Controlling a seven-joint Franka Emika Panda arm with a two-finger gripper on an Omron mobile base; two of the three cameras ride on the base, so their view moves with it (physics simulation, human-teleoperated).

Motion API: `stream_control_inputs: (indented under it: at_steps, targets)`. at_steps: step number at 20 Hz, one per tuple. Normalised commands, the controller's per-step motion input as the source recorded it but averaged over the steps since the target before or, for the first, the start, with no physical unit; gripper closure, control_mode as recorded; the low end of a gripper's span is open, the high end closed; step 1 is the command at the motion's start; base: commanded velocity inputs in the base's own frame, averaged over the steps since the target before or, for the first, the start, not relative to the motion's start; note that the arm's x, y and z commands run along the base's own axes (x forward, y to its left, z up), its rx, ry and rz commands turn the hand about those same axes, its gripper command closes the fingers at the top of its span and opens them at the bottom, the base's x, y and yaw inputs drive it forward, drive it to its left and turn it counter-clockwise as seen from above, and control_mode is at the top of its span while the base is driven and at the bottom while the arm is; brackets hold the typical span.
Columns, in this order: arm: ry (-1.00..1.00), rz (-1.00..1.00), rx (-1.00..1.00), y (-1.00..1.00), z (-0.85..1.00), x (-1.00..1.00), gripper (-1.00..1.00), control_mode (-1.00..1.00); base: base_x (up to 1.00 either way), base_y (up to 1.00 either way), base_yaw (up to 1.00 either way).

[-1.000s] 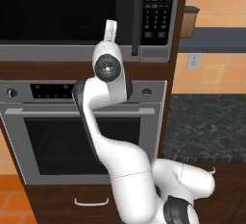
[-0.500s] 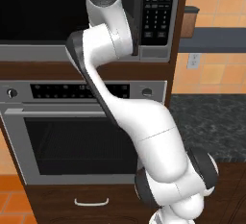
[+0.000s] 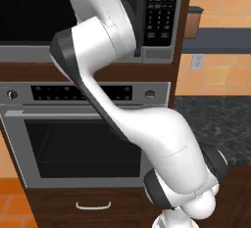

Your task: Open the microwave, place the bowl with waffle inside the microwave, then close the microwave door and turn it on.

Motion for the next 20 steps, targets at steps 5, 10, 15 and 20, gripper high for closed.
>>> stream_control_inputs:
  at_steps: [5,10,15,20]
  targets:
    - [-0.17,0.00,0.16,-0.78,-0.42,-1.00,-1.00,-1.00,0.00,0.00,0.00]
    - [-0.28,-0.02,0.04,-0.49,-0.53,-0.94,-1.00,-1.00,0.00,0.00,0.00]
    - [0.00,-0.12,0.08,-0.81,-0.15,-0.05,-1.00,-1.00,0.00,0.00,0.00]
    - [0.04,-0.07,0.04,-0.36,-0.04,0.07,-1.00,-1.00,0.00,0.00,0.00]
